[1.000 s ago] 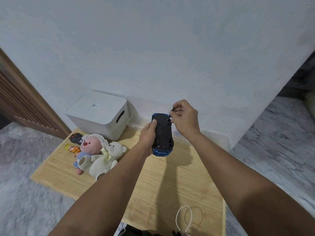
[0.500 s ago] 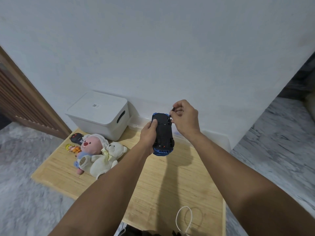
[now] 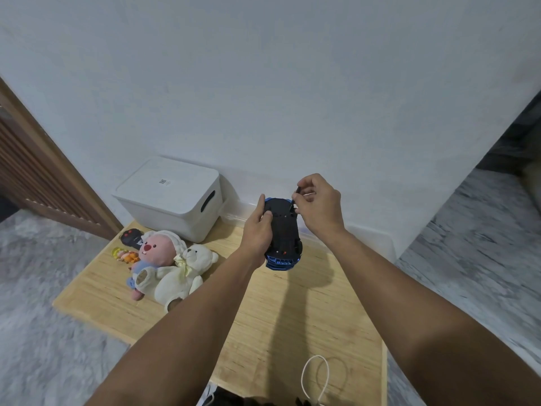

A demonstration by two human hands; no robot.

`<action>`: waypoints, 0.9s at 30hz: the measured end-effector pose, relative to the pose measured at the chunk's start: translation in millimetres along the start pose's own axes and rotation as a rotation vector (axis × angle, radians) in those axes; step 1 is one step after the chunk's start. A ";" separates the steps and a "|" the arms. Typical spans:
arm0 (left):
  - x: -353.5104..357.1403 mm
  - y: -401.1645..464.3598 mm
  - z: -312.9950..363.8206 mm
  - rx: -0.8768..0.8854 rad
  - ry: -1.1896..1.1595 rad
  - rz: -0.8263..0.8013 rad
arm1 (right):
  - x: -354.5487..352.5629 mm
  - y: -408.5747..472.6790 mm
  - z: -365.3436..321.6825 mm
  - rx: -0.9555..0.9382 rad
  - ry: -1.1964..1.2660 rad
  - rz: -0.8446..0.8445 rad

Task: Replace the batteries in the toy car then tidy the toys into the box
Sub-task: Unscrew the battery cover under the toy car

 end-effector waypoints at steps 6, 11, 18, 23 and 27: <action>0.7 -1.0 5.0 0.027 0.027 -0.011 | -0.4 -1.9 -4.4 0.011 0.029 -0.022; -0.5 -3.8 7.5 0.040 0.021 -0.001 | -1.1 -1.5 -2.6 0.031 0.041 -0.029; 0.3 -6.1 6.3 0.052 0.026 0.009 | 0.8 -3.5 -3.1 0.031 0.020 -0.014; -0.1 -8.3 5.6 0.030 -0.003 0.025 | -2.2 -4.7 -9.0 0.003 0.026 0.008; -1.2 -9.1 5.4 0.018 -0.012 0.049 | -1.0 -2.7 -10.7 0.006 0.034 0.006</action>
Point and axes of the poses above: each hand's wrist, its own y-axis towards the middle knuckle, its own x-axis out of the palm, z = x × y, the point moved 7 cm from there along y, towards the middle knuckle, and after that the axes turned 13 degrees about x, right-handed, at the moved point
